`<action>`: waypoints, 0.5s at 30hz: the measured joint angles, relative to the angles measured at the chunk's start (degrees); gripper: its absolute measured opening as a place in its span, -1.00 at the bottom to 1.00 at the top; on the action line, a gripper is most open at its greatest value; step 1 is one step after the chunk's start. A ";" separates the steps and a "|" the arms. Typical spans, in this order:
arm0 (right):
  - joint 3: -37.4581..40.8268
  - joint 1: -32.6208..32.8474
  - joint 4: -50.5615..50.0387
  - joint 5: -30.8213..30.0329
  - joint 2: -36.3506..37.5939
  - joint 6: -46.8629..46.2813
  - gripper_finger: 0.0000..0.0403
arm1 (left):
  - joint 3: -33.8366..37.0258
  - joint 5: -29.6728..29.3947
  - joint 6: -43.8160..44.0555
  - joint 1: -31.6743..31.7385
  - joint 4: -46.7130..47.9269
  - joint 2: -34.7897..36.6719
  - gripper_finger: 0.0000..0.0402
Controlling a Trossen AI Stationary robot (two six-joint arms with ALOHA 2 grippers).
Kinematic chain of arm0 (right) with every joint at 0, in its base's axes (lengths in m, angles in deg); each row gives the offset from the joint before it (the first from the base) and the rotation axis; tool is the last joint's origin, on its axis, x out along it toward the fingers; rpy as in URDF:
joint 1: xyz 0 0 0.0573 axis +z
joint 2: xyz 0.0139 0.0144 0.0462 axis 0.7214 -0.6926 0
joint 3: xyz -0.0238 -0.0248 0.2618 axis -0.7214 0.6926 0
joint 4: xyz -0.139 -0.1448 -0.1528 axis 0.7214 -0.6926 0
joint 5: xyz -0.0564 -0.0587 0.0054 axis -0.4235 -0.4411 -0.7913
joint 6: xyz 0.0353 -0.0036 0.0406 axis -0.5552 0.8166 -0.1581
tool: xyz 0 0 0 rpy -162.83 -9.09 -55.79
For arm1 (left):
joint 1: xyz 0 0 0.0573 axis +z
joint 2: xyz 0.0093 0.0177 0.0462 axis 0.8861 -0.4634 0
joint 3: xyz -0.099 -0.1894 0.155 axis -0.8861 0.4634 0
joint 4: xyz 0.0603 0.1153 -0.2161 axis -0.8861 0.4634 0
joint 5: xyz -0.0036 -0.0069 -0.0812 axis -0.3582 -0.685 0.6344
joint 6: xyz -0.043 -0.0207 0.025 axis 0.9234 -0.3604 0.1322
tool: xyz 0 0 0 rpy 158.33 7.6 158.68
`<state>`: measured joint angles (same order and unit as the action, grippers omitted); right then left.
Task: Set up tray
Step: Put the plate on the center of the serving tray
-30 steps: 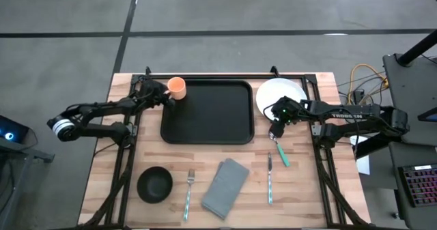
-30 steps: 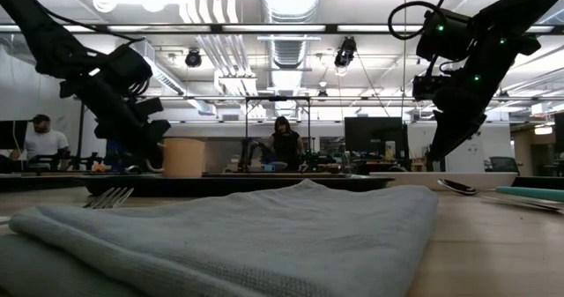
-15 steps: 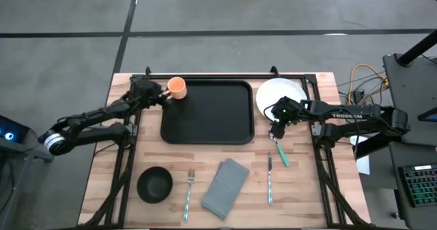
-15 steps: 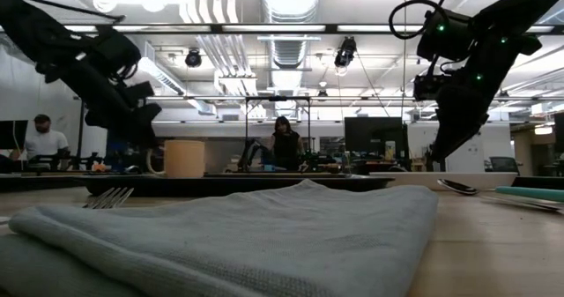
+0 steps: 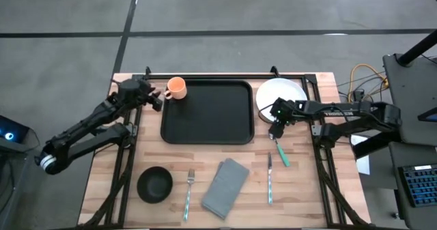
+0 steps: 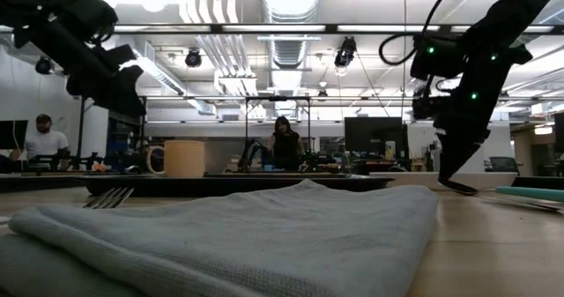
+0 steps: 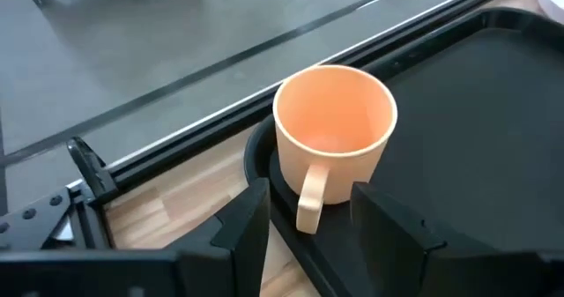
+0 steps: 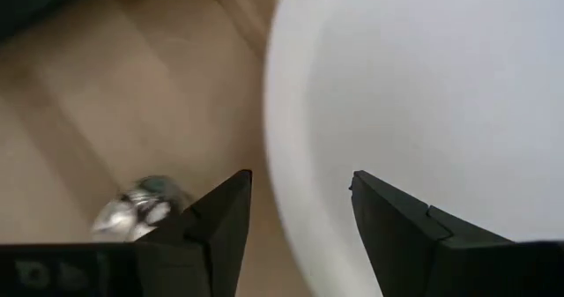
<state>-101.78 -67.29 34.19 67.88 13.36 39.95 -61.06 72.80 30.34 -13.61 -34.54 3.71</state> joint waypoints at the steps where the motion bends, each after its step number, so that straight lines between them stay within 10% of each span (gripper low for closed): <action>1: 0.00 0.00 0.28 -0.46 -0.61 -0.04 -0.07 | -0.33 0.00 0.06 0.01 0.28 0.17 -0.29; 15: -0.56 0.03 0.01 -2.38 -1.30 -0.63 -0.93 | -3.76 1.44 0.48 -0.01 1.59 -0.26 -0.29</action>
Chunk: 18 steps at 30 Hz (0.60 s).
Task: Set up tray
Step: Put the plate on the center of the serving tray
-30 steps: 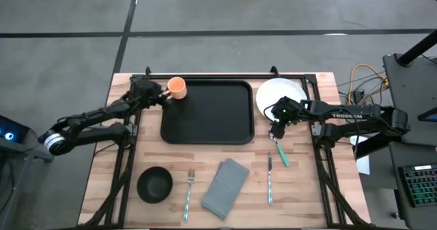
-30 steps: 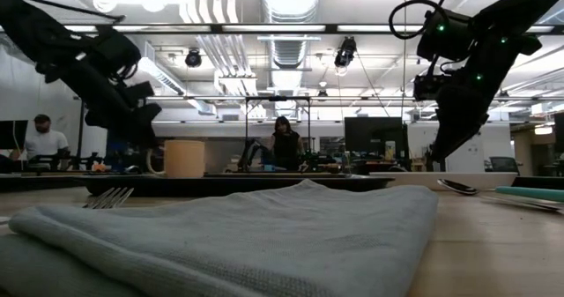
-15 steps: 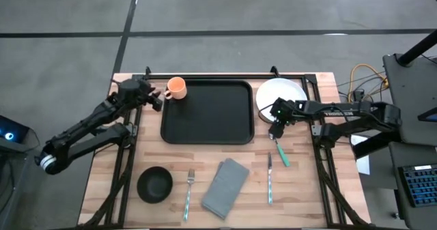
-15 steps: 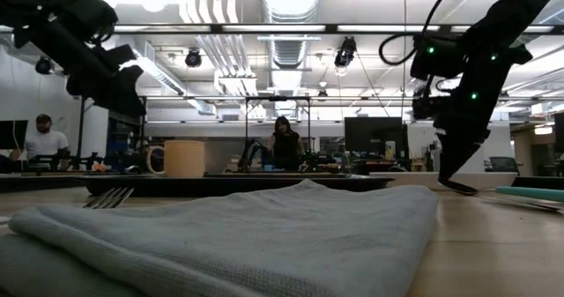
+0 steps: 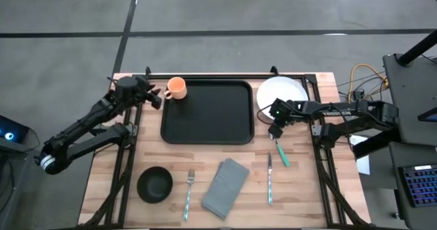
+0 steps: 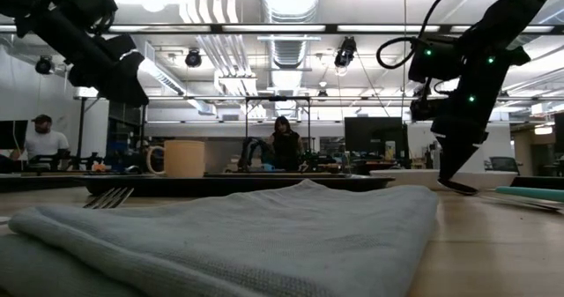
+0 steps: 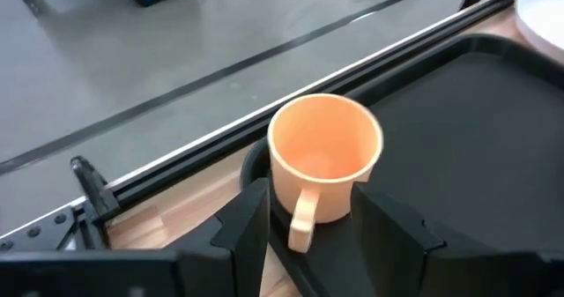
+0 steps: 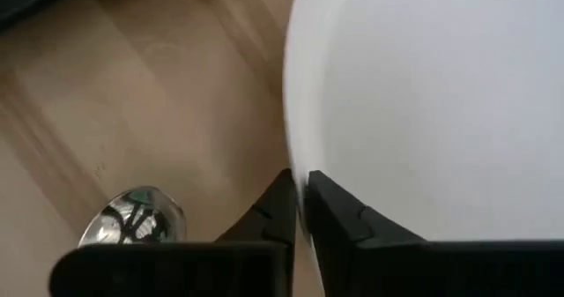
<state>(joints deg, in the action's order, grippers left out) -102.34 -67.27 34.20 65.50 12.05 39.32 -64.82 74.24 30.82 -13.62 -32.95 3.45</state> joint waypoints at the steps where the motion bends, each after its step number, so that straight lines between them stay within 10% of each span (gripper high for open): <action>1: -0.78 0.07 -1.03 -0.57 0.00 0.00 -0.94 | -0.28 0.48 0.02 0.00 -0.14 0.02 -0.30; 18: -38.10 3.78 -25.88 -7.44 -13.49 10.32 -0.96 | -1.27 3.02 1.30 0.00 0.96 0.04 -0.30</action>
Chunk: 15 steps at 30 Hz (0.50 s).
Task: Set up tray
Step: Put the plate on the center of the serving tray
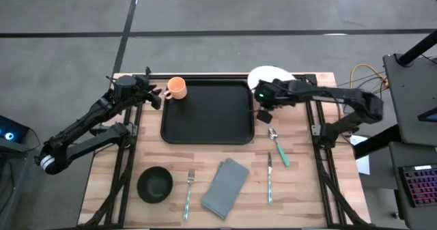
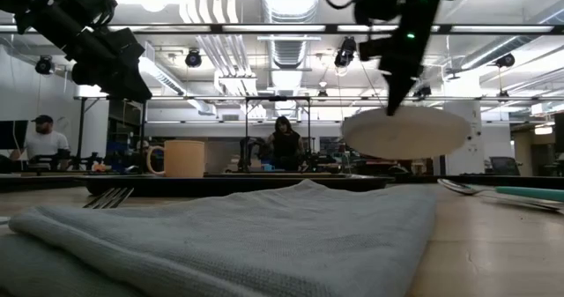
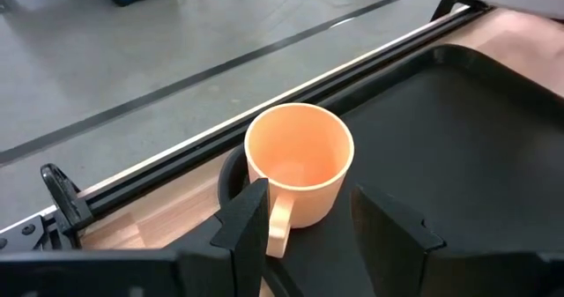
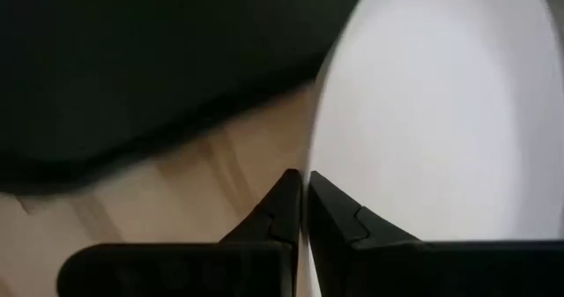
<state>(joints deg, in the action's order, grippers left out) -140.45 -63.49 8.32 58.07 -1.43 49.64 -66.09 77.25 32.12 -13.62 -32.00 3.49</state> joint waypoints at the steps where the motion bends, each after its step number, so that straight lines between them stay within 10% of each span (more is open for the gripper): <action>1: -2.42 0.62 -0.12 0.04 -2.16 0.81 -0.96 | -0.09 0.00 0.01 0.00 0.04 -0.02 -0.30; 15: -25.37 13.91 3.89 -1.46 -28.23 11.05 -0.96 | -5.72 0.00 0.03 0.00 0.30 -0.11 -0.30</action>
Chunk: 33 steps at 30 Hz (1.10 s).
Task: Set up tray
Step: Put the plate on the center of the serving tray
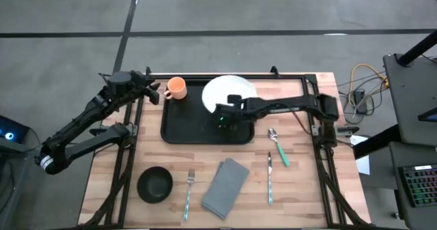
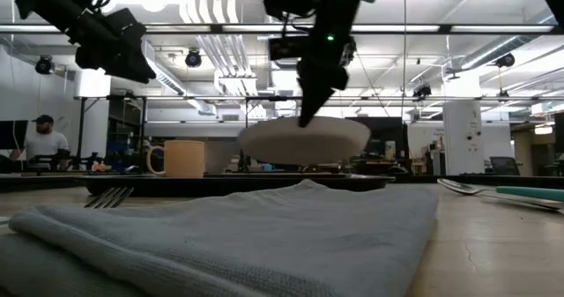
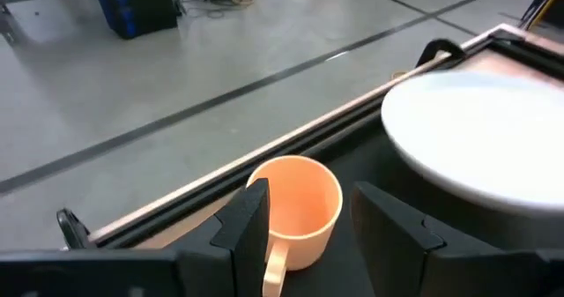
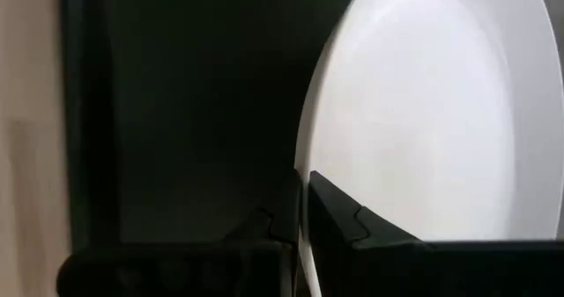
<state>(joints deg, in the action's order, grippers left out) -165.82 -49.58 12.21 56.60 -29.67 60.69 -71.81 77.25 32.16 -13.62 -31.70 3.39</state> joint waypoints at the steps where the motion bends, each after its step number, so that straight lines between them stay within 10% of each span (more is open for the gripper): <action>1: -1.21 0.52 -0.04 -0.01 -1.05 0.23 -0.96 | -0.29 0.00 0.00 0.00 0.06 0.00 -0.30; 19: -20.58 5.19 0.34 0.51 -16.61 3.72 -0.96 | -0.49 0.00 0.17 0.00 0.62 -1.25 -0.30; 33: -21.60 4.26 1.51 3.31 -21.90 6.71 -0.91 | -0.49 5.00 1.51 0.00 2.56 -1.16 -0.30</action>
<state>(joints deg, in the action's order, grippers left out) -187.42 -45.31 13.72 59.91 -51.57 67.40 -72.30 82.25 33.66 -13.62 -29.14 2.23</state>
